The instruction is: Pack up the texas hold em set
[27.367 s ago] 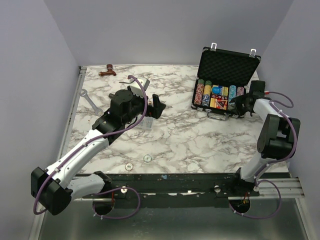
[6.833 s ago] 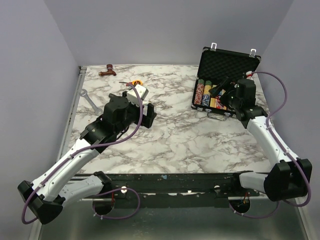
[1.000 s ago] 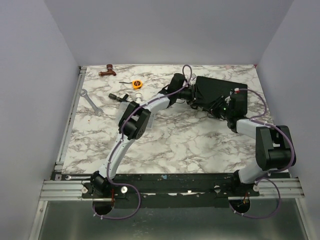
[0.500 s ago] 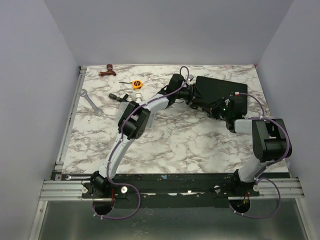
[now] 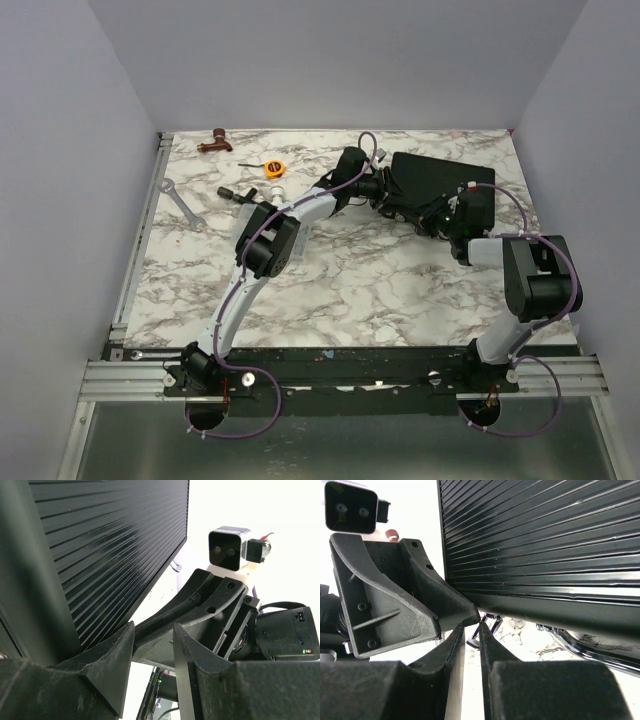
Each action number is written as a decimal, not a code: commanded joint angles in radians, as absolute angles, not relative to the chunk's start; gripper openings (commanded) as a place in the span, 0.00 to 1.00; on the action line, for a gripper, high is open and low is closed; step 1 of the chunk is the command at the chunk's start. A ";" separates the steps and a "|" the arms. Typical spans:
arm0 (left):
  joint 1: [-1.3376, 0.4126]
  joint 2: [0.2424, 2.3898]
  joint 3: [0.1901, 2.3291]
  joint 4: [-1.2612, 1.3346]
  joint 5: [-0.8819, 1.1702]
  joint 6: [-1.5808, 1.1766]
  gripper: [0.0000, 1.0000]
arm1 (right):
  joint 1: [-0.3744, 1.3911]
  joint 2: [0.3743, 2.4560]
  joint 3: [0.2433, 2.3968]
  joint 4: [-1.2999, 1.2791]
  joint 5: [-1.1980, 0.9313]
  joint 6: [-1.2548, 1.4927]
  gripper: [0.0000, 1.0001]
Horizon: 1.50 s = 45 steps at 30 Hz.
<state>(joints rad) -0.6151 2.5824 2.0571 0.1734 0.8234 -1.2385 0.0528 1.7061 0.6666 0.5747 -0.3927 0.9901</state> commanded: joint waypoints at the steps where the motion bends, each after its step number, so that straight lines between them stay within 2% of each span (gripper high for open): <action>1: -0.614 2.604 2.075 0.124 0.825 -1.247 0.37 | 0.075 1.771 0.638 0.361 -0.301 0.872 0.17; 8: -0.614 2.605 2.076 0.126 0.828 -1.250 0.37 | 0.141 1.820 0.712 0.156 -0.191 0.796 0.17; 14: -0.614 2.615 2.079 0.143 0.838 -1.283 0.37 | 0.214 1.808 0.747 -0.017 -0.039 0.792 0.12; 26: -0.615 2.634 2.102 0.149 0.856 -1.301 0.38 | 0.206 1.708 0.741 -0.009 -0.113 0.809 0.13; 29: -0.615 2.634 2.109 0.134 0.854 -1.290 0.38 | 0.145 1.672 0.704 0.105 -0.257 0.851 0.19; 32: -0.615 2.634 2.111 0.134 0.856 -1.289 0.38 | 0.100 1.661 0.664 0.218 -0.339 0.898 0.32; 40: -0.618 2.633 2.120 0.112 0.851 -1.268 0.39 | 0.098 1.607 0.733 0.167 -0.284 0.839 0.34; 43: -0.620 2.633 2.127 0.098 0.850 -1.259 0.40 | 0.084 1.493 0.755 0.056 -0.157 0.778 0.45; 45: -0.620 2.634 2.128 0.103 0.849 -1.262 0.41 | 0.042 1.405 0.766 -0.036 -0.077 0.753 0.55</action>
